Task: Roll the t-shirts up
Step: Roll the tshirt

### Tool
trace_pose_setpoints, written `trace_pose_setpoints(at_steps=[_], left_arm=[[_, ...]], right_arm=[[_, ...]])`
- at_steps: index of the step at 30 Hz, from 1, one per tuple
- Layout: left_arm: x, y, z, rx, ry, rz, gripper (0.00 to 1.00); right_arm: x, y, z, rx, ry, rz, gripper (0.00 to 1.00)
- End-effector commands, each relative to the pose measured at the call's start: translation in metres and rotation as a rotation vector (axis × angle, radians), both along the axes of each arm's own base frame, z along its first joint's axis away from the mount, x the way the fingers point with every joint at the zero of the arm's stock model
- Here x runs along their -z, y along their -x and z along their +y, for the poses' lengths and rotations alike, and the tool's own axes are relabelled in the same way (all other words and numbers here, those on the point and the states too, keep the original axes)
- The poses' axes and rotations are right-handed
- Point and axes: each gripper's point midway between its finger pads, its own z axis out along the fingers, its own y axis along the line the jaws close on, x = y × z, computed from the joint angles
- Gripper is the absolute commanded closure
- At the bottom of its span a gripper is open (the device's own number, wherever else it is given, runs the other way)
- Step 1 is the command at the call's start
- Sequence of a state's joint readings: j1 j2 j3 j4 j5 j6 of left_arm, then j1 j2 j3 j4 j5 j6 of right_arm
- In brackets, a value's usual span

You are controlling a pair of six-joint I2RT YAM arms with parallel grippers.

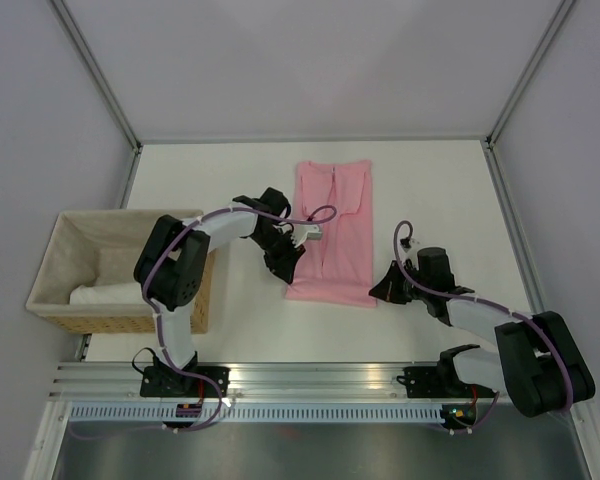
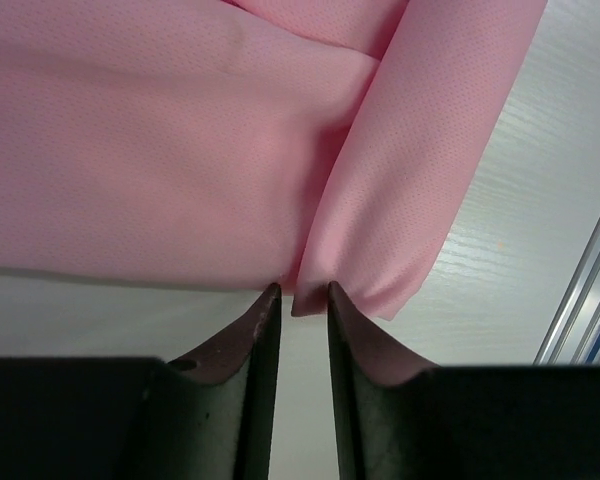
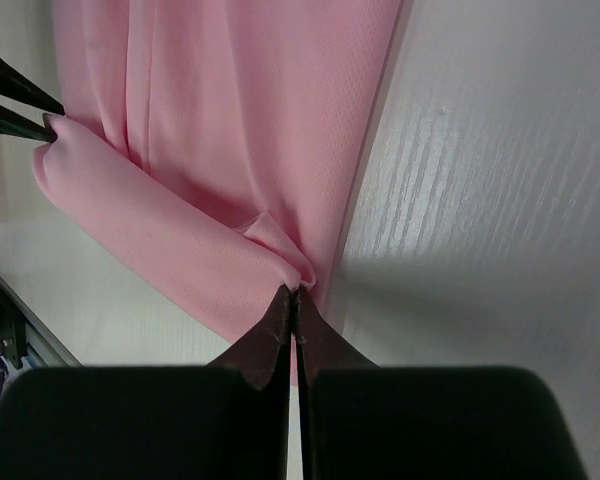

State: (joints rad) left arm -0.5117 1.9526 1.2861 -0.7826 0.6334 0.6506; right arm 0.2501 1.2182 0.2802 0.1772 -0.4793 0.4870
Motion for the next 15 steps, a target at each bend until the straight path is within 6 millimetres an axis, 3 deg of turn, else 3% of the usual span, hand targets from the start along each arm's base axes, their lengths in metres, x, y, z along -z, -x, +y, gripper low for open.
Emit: trace_pose_setpoints(at_steps=[1,4,7,8,9,10,11,12,13,14,15], left_arm=[[-0.048,-0.029,-0.009,-0.065,0.065,-0.161,0.68],[-0.093,-0.038,-0.018,-0.011,0.138,-0.314,0.62],[-0.11,-0.043,-0.014,0.055,0.119,-0.495,0.61],[-0.096,-0.042,-0.007,0.068,0.078,-0.548,0.59],[-0.096,-0.041,-0.006,0.088,0.072,-0.609,0.57],[-0.103,-0.03,-0.012,0.16,0.086,-0.697,0.54],[-0.085,-0.021,-0.008,0.195,0.062,-0.748,0.52],[-0.08,-0.015,-0.009,0.247,0.059,-0.803,0.49],[-0.076,-0.001,-0.017,0.299,0.071,-0.842,0.39],[-0.063,0.01,-0.009,0.318,0.054,-0.878,0.36],[-0.065,0.01,-0.016,0.353,0.082,-0.947,0.35]], right_arm=[[-0.009,-0.009,0.003,0.039,-0.043,-0.036,1.0],[-0.009,-0.011,0.002,0.057,-0.037,-0.032,1.0],[-0.013,-0.015,0.0,0.073,-0.034,-0.046,1.0],[-0.013,-0.015,0.0,0.077,-0.034,-0.047,1.0],[-0.014,-0.015,0.0,0.081,-0.035,-0.048,1.0],[-0.016,-0.017,-0.001,0.089,-0.036,-0.053,1.0],[-0.016,-0.016,-0.001,0.09,-0.037,-0.053,1.0],[-0.016,-0.017,-0.001,0.09,-0.038,-0.056,0.99],[-0.016,-0.016,-0.001,0.087,-0.037,-0.058,0.98],[-0.015,-0.016,-0.002,0.08,-0.026,-0.066,0.98],[-0.012,-0.014,-0.003,0.078,-0.016,-0.058,0.98]])
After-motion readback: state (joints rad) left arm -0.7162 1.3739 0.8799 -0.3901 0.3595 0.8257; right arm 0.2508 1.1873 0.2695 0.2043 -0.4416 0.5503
